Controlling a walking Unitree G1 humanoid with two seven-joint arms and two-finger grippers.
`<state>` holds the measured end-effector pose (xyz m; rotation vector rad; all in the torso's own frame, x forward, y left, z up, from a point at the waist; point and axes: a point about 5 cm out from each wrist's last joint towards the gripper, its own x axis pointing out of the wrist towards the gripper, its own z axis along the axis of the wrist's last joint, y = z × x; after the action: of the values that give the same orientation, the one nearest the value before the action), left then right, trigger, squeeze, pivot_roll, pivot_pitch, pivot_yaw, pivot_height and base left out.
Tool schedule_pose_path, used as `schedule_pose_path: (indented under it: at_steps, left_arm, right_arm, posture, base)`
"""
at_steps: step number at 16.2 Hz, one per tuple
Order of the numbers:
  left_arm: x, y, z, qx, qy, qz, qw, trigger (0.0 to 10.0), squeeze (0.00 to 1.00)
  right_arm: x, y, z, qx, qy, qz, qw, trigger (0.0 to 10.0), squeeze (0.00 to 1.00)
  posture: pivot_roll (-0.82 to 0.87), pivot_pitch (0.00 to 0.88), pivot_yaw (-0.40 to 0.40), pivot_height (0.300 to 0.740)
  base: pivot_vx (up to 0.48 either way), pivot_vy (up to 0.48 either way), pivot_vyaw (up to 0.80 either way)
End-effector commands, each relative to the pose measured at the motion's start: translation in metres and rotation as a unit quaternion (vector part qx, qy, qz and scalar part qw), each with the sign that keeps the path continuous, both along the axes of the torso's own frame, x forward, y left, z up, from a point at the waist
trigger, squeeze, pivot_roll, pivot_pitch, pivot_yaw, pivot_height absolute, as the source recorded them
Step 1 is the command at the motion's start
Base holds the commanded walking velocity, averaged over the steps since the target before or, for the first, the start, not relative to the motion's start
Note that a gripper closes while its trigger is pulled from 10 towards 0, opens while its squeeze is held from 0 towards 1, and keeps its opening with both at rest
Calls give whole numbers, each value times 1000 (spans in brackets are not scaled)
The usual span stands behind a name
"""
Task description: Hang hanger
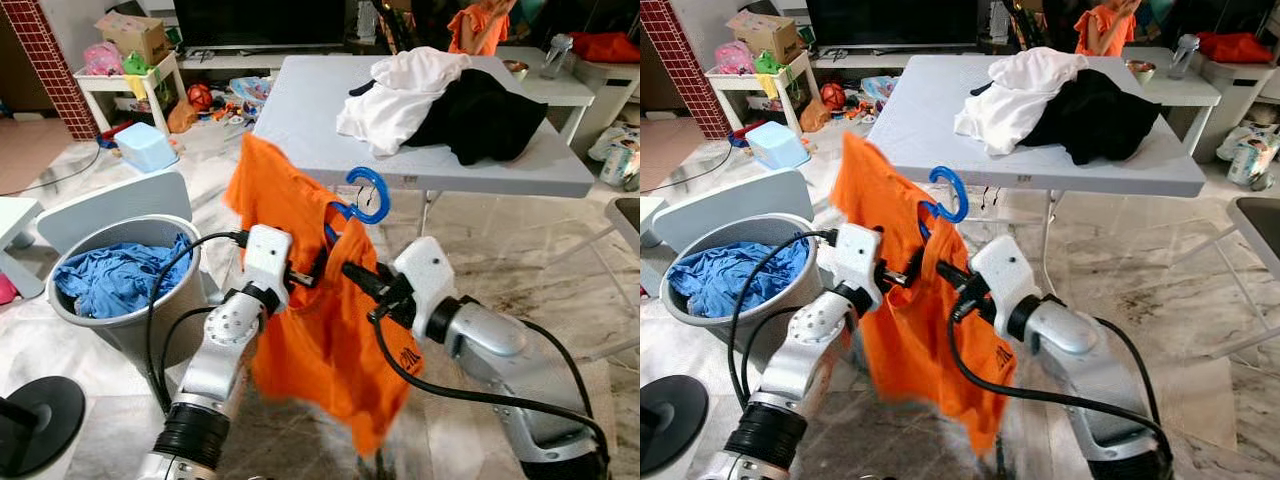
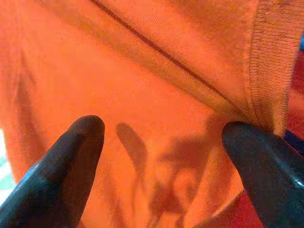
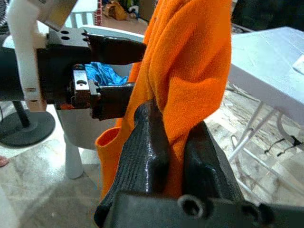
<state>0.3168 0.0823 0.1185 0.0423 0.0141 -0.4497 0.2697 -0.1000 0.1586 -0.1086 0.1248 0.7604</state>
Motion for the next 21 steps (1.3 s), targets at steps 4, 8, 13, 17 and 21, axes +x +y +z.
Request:
schedule_pose_path:
  at_steps: [4, 8, 13, 17, 21]
  left_arm:
    - [6, -7, 20, 2, -48, -6, 999, 10000, 0]
    - [16, 24, 19, 47, -63, 78, 994, 10000, 0]
    - [25, 60, 22, 76, -81, 166, 980, 10000, 0]
    - [11, 18, 16, 21, -49, 54, 997, 10000, 0]
    - [8, -4, 19, 35, -70, 14, 997, 10000, 0]
  right_arm:
    - [-1, 17, 2, -11, -3, 28, 1000, 10000, 0]
    - [-5, 1, 1, -35, 14, 58, 998, 10000, 0]
    - [4, -41, -21, -159, 29, 24, 987, 10000, 0]
    - [32, -35, -5, -101, 11, -63, 993, 10000, 0]
    - [27, -18, 3, -78, 10, 2, 997, 10000, 0]
  posture:
    - [-152, 0, 11, 740]
    - [-155, 0, 11, 740]
    - [-159, 0, 11, 740]
    - [-149, 0, 8, 740]
    - [-151, 0, 5, 740]
  base:
    - [0, 0, 0]
    - [0, 0, 0]
    - [0, 0, 0]
    - [0, 0, 0]
    - [0, 0, 0]
